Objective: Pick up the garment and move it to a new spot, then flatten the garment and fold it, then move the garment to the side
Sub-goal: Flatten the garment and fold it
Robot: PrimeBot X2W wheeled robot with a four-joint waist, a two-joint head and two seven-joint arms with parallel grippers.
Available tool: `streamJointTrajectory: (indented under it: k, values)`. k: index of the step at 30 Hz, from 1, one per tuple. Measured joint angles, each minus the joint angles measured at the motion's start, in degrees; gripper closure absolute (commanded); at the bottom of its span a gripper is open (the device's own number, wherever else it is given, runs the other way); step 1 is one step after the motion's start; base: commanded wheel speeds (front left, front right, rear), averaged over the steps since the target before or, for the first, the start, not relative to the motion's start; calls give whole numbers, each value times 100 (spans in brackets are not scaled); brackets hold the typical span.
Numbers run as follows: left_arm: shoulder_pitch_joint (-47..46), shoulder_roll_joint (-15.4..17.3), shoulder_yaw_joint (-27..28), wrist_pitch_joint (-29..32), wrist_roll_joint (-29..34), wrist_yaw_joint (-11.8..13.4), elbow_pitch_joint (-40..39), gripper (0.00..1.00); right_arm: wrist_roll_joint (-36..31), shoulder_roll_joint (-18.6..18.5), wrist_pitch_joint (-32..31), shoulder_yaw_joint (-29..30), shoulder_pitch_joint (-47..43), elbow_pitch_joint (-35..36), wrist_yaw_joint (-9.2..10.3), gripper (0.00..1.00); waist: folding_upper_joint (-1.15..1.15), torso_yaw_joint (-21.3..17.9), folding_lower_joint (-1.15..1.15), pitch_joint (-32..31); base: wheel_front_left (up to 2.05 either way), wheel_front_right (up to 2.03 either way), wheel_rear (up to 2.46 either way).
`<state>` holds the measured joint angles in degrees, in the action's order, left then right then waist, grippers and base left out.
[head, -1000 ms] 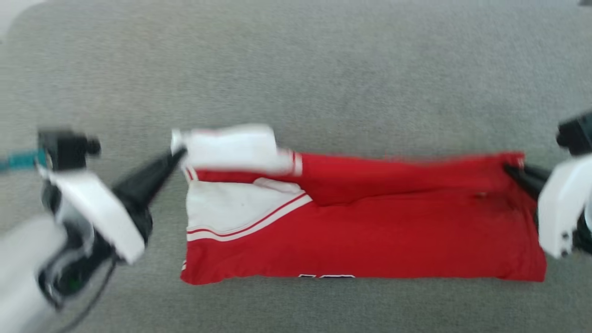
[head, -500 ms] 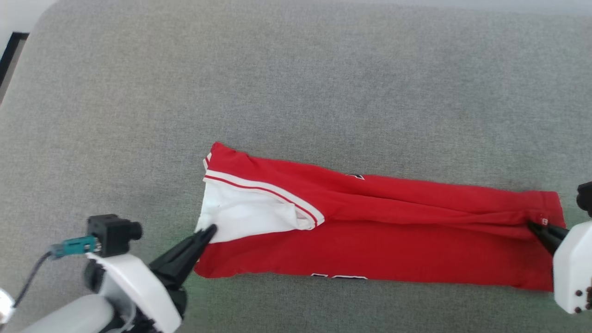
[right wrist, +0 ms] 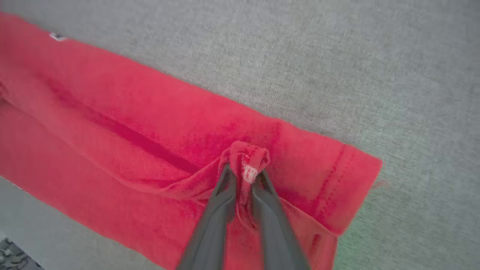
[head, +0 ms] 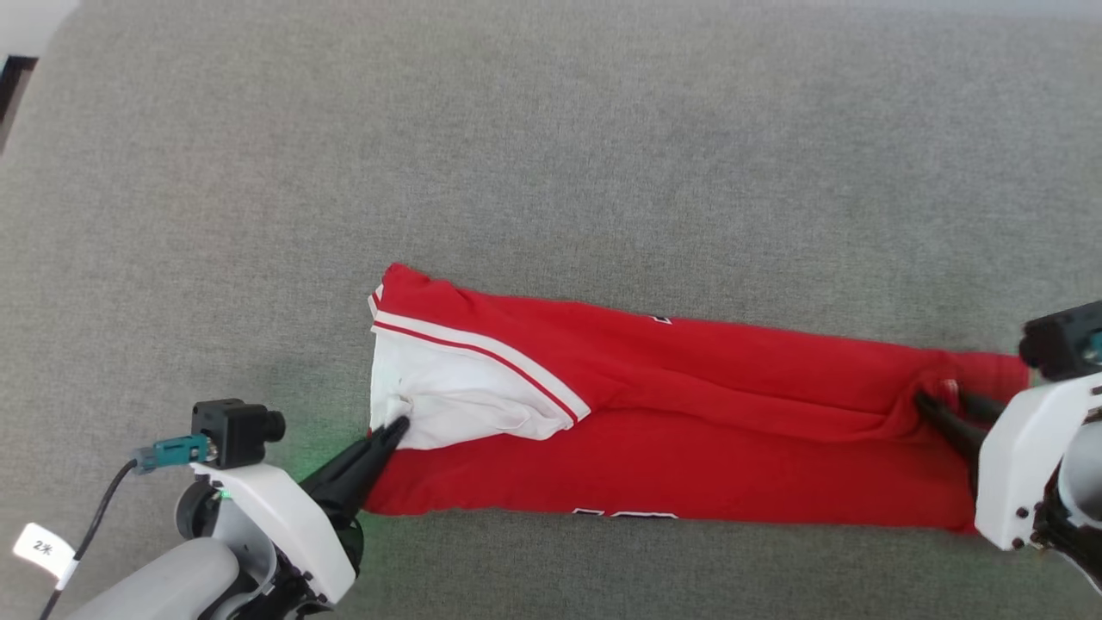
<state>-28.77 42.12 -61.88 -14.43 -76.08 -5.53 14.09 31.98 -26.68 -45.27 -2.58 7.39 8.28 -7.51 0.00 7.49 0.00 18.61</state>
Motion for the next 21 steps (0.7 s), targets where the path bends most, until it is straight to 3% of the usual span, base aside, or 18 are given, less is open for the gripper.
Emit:
streamJointTrajectory:
  k: [1,5,11,21]
  values:
    - [17,-20,43,-20,62,30,45,0,111,74,43,83,0,5,1,0,0,-3,0,-31,0,0,0]
    - [299,-103,374,-46,104,92,36,0,300,170,92,405,-73,64,1,0,0,-25,0,-173,0,0,0]
    - [992,-482,1514,-54,721,263,-160,0,485,270,60,1032,-460,-1,1,0,0,18,0,-390,0,0,0]
    - [2017,-1518,3043,-55,2150,255,-89,0,744,411,-214,1656,-773,-957,1,0,0,256,0,-669,0,0,0]
